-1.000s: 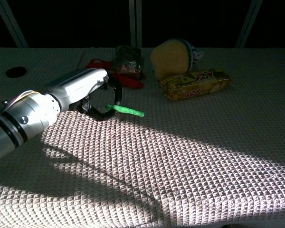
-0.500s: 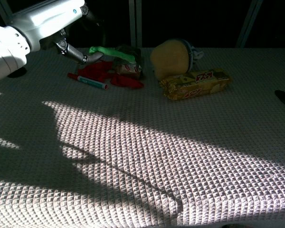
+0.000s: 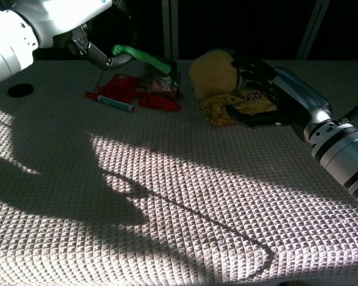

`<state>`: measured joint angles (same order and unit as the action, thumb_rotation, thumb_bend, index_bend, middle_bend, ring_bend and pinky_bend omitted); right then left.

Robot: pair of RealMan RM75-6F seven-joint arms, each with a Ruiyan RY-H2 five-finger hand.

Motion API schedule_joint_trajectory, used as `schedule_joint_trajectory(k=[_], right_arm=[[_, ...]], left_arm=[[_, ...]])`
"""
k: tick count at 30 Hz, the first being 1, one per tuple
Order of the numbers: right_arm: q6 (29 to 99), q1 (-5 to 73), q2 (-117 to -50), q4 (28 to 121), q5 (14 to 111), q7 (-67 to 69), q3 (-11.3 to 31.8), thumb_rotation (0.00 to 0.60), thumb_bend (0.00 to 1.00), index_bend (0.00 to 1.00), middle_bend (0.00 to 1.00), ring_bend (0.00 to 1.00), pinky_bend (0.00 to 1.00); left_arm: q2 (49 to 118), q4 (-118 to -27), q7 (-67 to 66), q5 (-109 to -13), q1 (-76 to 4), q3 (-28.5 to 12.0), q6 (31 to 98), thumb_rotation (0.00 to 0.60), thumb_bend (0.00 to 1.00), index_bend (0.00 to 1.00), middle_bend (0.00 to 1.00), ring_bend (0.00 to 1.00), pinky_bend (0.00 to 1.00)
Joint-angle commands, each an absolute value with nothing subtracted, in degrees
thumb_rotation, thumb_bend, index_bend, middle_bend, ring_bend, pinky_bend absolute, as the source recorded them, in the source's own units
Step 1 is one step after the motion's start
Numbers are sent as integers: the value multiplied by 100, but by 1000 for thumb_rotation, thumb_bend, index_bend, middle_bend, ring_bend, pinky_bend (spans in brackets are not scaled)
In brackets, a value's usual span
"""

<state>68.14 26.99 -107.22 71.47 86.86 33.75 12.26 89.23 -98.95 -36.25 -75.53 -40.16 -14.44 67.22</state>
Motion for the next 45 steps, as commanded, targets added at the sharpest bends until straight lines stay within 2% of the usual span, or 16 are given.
schedule_joint_trajectory(k=[1,7,20,35,45], right_arm=[[6642,3082,-11169,6738,8647,4030,1400,600,362,53,40,0,0],[6443,3367,-11416,6555,8534,4584,1497,600,363,167,84,0,0],[5974,3808,-11598,6436,8333,5543,1598,600,366,344,99,0,0],[6218,3832,-11752,6300,8203,5603,1625,600,375,379,119,0,0],[6163,3834,-11714,6324,8096,5597,1627,600,404,447,136,0,0]], left_arm=[[8935,-9914,-3735,-7463,-4057,-1389,6712,600,372,586,384,207,254],[9056,-9793,-3822,-7468,-4144,-1331,6720,600,372,593,384,206,255],[9316,-9508,-3865,-7630,-4235,-1242,6895,600,372,609,388,207,254],[9309,-9425,-3777,-7631,-4241,-1199,6929,600,372,609,388,207,254],[9309,-9408,-3742,-7617,-4234,-1174,6940,600,372,609,388,207,254]])
